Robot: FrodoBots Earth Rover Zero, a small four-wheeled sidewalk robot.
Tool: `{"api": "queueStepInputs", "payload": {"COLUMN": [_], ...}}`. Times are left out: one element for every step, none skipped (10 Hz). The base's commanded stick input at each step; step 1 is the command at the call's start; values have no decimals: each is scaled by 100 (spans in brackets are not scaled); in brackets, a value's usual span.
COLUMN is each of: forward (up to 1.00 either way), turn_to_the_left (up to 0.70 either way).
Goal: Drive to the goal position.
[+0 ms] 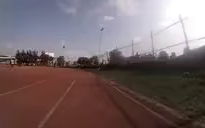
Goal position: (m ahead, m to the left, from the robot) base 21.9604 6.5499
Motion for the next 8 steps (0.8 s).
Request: {"api": "queueStepInputs", "payload": {"forward": [50,50,50,50,50,50,50,50], "turn_to_the_left": [0,0,0,0,0,0,0,50]}}
